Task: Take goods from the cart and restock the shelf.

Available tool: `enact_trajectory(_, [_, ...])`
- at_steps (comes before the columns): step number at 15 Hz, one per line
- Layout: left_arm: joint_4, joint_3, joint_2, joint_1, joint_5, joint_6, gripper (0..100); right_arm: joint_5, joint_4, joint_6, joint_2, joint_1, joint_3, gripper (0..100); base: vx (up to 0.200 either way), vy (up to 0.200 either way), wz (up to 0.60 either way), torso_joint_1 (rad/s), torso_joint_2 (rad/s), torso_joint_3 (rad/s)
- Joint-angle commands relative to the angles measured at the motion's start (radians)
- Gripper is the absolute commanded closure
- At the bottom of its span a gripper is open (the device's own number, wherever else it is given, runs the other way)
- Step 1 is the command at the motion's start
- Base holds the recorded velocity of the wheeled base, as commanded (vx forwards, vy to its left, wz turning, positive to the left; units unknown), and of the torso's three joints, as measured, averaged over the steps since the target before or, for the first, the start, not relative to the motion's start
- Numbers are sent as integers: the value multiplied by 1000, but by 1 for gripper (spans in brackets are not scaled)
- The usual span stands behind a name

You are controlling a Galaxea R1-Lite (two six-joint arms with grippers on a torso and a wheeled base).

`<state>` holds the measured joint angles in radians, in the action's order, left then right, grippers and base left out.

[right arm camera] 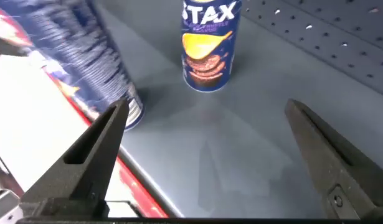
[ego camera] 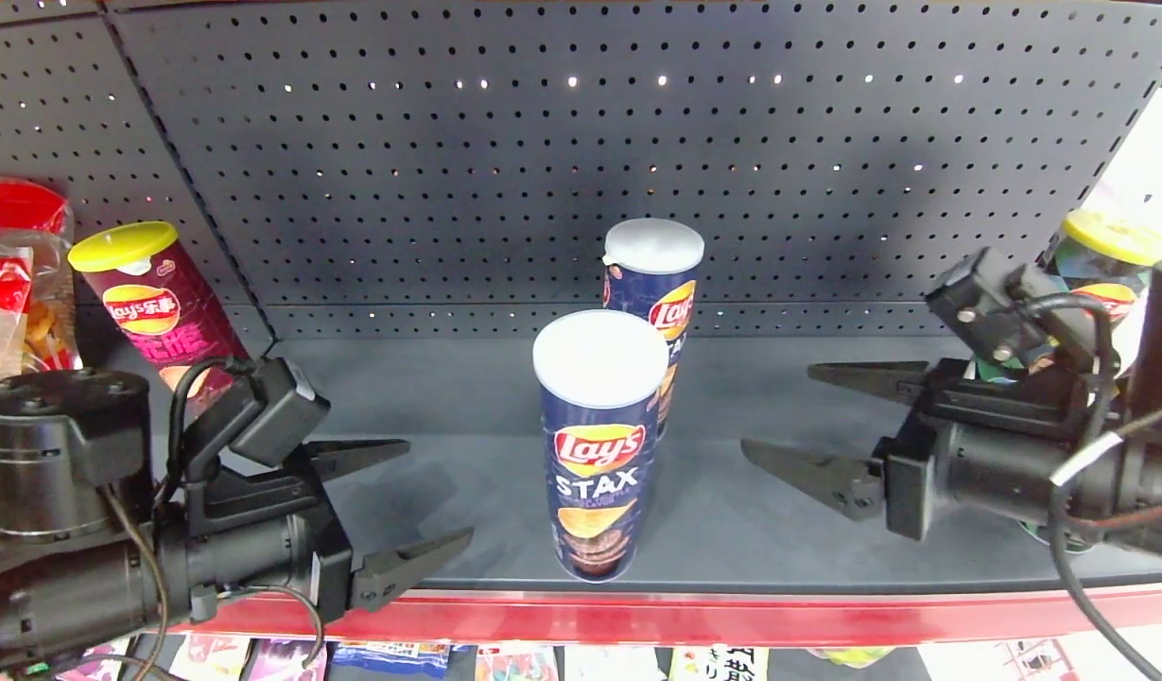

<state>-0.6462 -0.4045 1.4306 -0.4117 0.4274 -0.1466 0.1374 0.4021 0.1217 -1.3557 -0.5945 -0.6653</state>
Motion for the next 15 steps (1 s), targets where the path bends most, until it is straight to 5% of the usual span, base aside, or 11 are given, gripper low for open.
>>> enact_trajectory(1, [-3,-34,91,-6,-26,-16,0,1,-2,3,142,-4,49,0,0,0,0,0,0,0])
enact_trajectory(7, [-4,-114,194,-75,-27,-16,0,-7,-3,3,216,-22,70,0,0,0,0,0,0,0])
enact_trajectory(15, [-6,-189,272,-96,-27,-16,0,-7,-3,1,207,-19,64,0,0,0,0,0,0,0])
